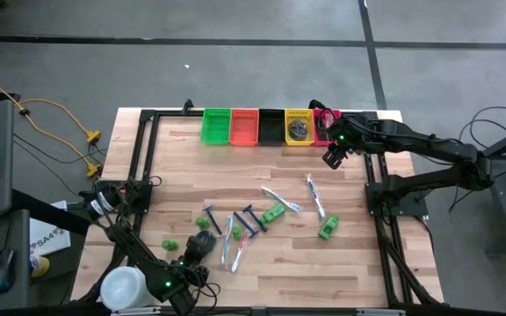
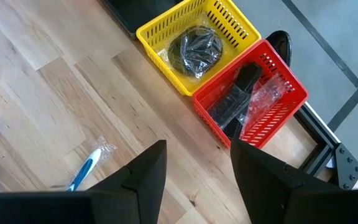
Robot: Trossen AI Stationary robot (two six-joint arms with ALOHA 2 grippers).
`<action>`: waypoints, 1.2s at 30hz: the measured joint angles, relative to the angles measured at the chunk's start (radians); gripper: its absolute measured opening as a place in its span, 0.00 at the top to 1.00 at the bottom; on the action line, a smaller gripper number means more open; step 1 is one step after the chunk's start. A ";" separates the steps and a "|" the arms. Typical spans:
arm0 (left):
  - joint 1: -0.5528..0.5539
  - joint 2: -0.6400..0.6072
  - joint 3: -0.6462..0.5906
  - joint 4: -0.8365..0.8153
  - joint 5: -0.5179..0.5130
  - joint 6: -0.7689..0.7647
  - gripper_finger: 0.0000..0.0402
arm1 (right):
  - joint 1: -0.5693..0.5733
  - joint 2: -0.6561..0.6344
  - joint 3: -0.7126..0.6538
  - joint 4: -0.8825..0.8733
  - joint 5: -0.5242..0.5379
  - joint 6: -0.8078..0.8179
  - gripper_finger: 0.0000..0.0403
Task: Pick & Place Travel size toiletries
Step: Put the black hairbrush into the yellow bin
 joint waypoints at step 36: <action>0.000 0.002 0.534 -0.491 0.047 -0.022 1.00 | 0.000 0.000 0.000 -0.001 -0.025 -0.048 0.59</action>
